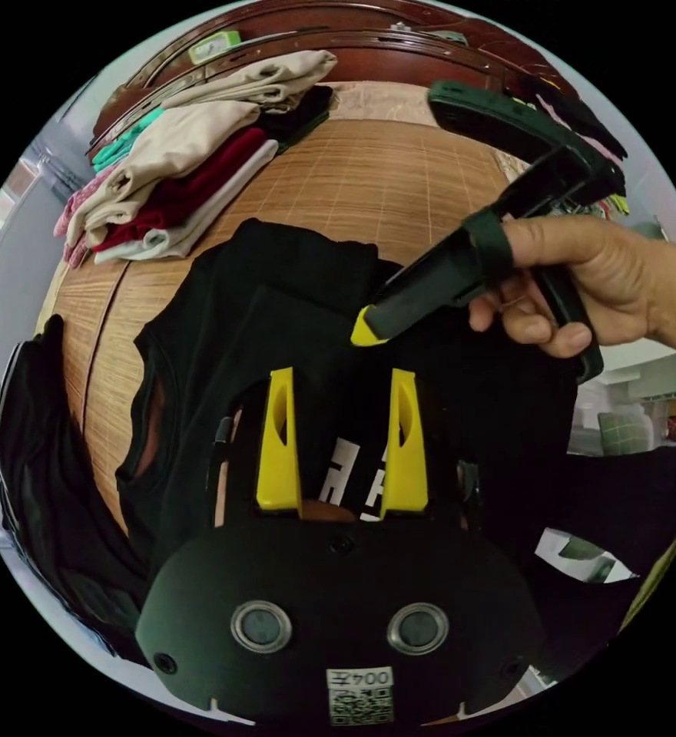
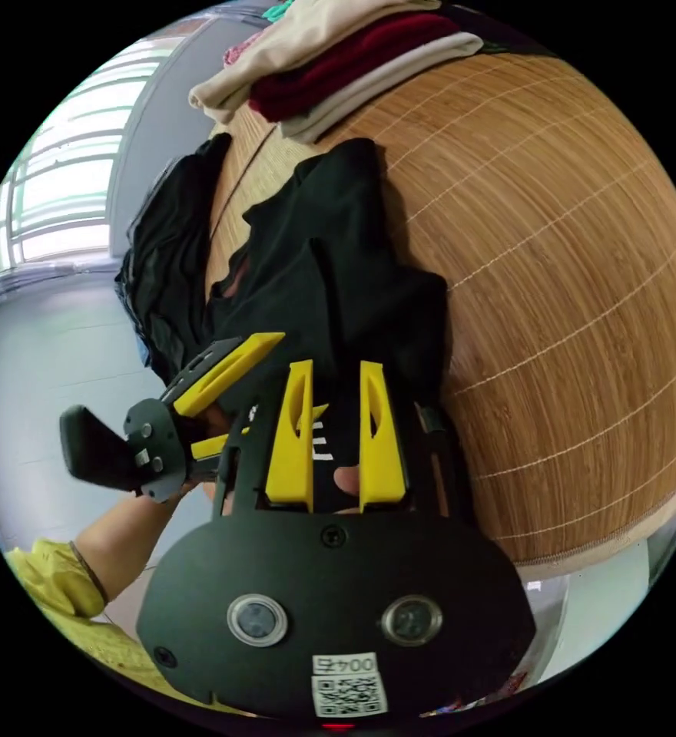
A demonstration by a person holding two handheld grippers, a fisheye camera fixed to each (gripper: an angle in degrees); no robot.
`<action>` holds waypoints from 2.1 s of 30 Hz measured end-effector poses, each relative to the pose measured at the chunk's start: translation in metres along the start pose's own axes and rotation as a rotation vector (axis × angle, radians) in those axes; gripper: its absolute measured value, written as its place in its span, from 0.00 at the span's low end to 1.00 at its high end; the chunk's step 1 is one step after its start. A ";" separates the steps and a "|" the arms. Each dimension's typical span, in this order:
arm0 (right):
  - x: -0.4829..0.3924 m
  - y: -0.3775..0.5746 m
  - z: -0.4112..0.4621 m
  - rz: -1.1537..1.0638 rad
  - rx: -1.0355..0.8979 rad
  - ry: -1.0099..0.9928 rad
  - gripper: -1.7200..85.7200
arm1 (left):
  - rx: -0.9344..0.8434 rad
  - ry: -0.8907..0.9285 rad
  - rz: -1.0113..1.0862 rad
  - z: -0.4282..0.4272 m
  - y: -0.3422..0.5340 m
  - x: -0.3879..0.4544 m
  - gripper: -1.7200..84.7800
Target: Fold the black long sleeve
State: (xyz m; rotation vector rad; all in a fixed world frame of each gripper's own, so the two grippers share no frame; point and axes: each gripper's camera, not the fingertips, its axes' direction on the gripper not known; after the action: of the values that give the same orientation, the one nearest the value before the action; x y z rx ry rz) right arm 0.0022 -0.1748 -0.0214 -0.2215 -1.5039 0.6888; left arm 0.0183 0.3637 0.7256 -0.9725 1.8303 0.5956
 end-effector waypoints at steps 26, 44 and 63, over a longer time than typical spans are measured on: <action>-0.129 0.131 0.119 -0.557 0.039 0.190 0.13 | 0.659 -0.058 -1.088 -0.199 0.417 -0.122 0.05; -0.234 0.211 0.344 -1.216 -0.112 0.733 0.10 | 0.783 0.009 -1.188 -0.198 0.604 -0.126 0.05; -0.235 0.162 0.332 -0.903 -0.083 0.533 0.08 | 0.735 0.080 -1.098 -0.185 0.532 -0.134 0.06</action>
State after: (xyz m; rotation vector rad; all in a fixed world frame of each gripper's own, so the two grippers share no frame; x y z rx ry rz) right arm -0.3421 -0.2647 -0.2758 0.2047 -0.9612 -0.1595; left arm -0.4833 0.5768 0.9206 -1.2549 1.1294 -0.7379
